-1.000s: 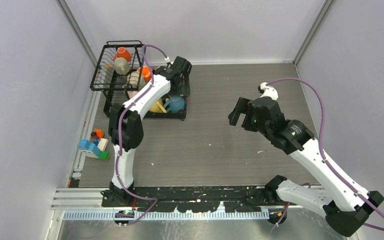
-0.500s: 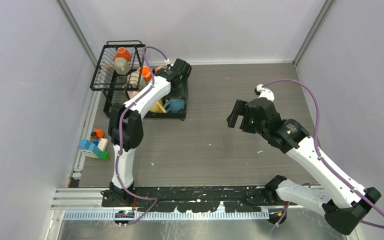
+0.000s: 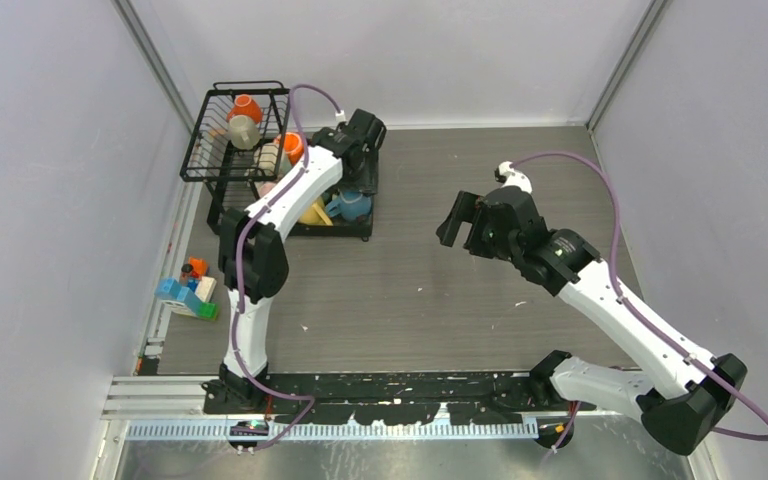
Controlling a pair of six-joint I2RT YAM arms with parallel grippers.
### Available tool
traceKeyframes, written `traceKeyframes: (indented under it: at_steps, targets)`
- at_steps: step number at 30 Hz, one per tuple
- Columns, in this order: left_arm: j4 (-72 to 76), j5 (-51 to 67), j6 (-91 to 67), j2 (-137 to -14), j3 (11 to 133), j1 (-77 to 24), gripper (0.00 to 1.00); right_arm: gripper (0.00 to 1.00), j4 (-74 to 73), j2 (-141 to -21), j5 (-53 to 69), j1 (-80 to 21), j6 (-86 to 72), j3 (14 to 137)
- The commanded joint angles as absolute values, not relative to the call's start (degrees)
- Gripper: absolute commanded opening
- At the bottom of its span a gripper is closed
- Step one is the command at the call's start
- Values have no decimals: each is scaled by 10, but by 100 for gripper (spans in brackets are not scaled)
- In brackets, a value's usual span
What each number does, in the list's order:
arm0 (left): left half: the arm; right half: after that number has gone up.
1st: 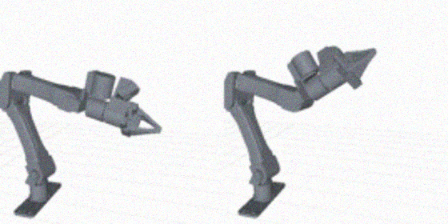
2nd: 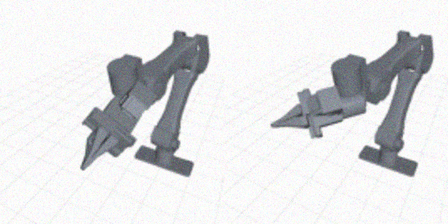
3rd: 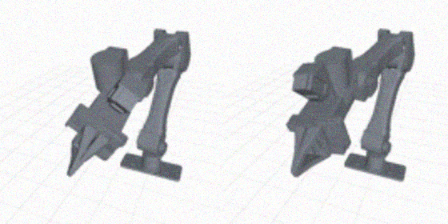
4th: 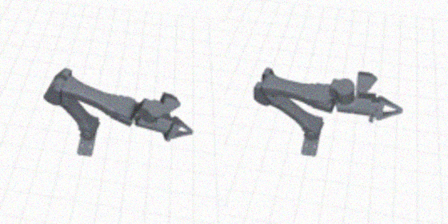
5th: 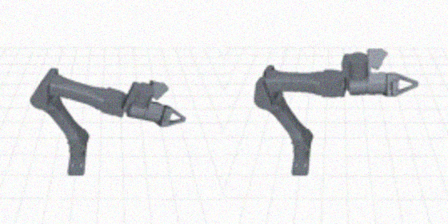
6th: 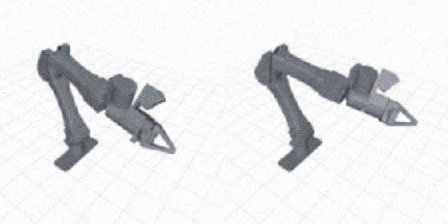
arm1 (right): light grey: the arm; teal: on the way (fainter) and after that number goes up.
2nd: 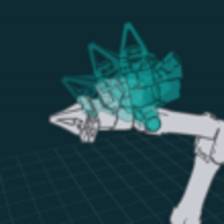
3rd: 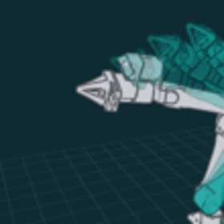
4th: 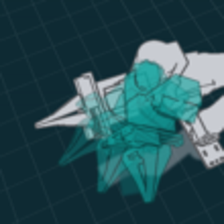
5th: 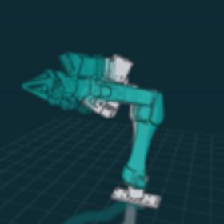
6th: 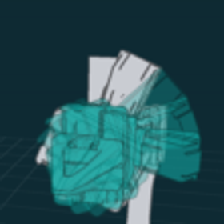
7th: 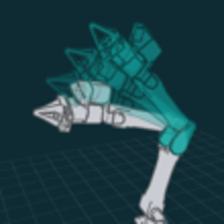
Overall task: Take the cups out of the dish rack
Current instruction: Unload the cup from the dish rack.
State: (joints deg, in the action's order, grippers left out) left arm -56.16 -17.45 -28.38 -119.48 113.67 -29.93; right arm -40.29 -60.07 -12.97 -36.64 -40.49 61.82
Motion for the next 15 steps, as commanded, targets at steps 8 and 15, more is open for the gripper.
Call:
traceKeyframes:
  at_steps: [8,15]
  targets:
    - [-608,-166,-249,-1195,1190,-294,30,100,-272,-667,-72,-366,-443,617]
    - [-596,-153,-257,-1202,1169,-291,32,100,-261,-682,-75,-367,-443,607]
